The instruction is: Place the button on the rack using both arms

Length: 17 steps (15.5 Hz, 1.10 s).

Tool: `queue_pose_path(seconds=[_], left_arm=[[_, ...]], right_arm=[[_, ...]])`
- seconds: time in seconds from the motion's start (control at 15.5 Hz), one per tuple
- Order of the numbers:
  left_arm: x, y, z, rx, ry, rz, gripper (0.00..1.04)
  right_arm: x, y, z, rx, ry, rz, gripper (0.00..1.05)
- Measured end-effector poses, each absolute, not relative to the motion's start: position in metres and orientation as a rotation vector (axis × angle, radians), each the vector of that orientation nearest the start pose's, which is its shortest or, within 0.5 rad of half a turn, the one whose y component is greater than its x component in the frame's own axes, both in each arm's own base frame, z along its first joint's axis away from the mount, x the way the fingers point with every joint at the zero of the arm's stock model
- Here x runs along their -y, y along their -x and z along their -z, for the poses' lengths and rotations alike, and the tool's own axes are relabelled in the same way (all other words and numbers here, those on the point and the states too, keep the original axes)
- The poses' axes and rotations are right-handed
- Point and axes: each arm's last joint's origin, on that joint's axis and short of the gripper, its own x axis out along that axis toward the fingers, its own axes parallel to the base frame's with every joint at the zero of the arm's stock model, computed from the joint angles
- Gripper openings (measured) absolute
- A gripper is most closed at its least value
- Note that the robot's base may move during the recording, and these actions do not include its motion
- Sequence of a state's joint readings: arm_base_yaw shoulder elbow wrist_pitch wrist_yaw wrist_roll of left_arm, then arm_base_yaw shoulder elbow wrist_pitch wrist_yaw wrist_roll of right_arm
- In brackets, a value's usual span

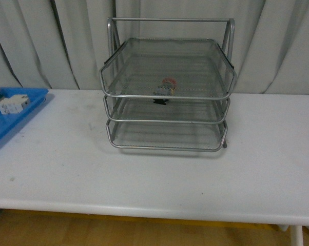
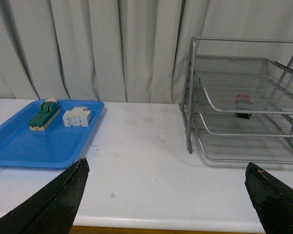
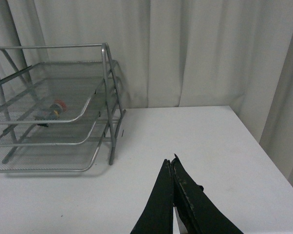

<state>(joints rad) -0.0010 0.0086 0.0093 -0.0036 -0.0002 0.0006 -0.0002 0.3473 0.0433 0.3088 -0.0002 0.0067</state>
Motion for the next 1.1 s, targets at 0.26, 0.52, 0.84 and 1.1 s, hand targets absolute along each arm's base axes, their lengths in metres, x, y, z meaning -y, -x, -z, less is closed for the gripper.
queue_pose_path(seconds=[0.26, 0.52, 0.84, 1.1], left_arm=[[0.0, -0.098, -0.166, -0.003, -0.001, 0.001, 0.98], [0.0, -0.098, -0.166, -0.003, -0.001, 0.001, 0.98], [0.0, -0.098, -0.166, -0.002, -0.001, 0.001, 0.98], [0.0, -0.098, -0.166, -0.003, -0.001, 0.001, 0.98]], right_arm=[[0.0, -0.112, -0.17, 0.01, -0.006, 0.0, 0.02], [0.0, -0.109, -0.17, 0.014, -0.006, 0.0, 0.02], [0.0, -0.097, -0.168, 0.014, -0.006, 0.001, 0.02], [0.0, -0.097, -0.167, 0.004, -0.006, 0.0, 0.02]])
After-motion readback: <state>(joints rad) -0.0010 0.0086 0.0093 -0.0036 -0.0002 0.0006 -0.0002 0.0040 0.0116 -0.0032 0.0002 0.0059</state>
